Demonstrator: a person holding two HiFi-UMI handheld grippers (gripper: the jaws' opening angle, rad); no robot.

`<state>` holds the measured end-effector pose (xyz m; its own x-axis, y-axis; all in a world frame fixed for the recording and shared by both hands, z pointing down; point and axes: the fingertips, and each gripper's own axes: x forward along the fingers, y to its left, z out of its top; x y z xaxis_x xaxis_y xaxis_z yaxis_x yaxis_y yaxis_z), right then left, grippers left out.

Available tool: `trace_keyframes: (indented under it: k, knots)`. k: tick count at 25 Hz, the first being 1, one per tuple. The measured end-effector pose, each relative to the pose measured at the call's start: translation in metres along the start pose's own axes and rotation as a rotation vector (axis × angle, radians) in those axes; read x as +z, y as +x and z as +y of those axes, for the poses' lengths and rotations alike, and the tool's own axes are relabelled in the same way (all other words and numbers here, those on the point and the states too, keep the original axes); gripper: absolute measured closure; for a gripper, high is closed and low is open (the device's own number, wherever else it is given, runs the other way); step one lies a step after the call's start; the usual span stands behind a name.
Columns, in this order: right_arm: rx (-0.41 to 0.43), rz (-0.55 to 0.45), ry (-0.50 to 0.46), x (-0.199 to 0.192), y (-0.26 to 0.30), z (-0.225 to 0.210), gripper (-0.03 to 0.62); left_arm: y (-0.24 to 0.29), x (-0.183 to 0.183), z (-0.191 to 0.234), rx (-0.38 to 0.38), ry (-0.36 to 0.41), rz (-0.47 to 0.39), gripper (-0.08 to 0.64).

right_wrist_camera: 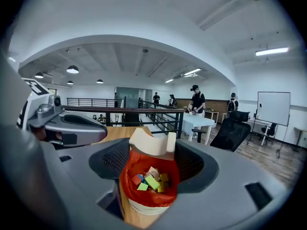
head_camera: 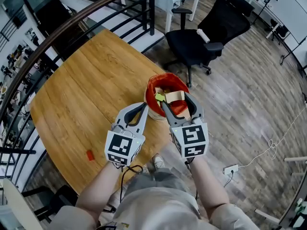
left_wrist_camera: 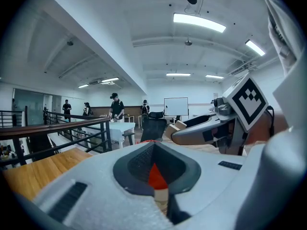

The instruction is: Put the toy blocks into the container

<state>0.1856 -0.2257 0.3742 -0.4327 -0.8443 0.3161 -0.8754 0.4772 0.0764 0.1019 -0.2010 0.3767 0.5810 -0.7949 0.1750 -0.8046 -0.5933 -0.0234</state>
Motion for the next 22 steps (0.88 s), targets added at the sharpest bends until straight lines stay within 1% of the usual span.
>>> trace_keyframes:
  k: [10,13,17,22]
  knots:
    - [0.04,0.12,-0.002,-0.037,0.039,-0.007,0.316,0.021,-0.016,0.009,-0.008,-0.019,0.031,0.548]
    - [0.055,0.174,-0.002,-0.049,0.046,-0.01,0.316,0.025,-0.021,0.012,-0.007,-0.026,0.048,0.548]
    - [0.073,0.234,0.0,-0.062,0.054,-0.013,0.316,0.028,-0.025,0.017,-0.005,-0.036,0.047,0.548]
    - [0.133,0.356,-0.013,-0.088,0.06,-0.01,0.316,0.03,-0.032,0.019,-0.001,-0.041,0.053,0.548]
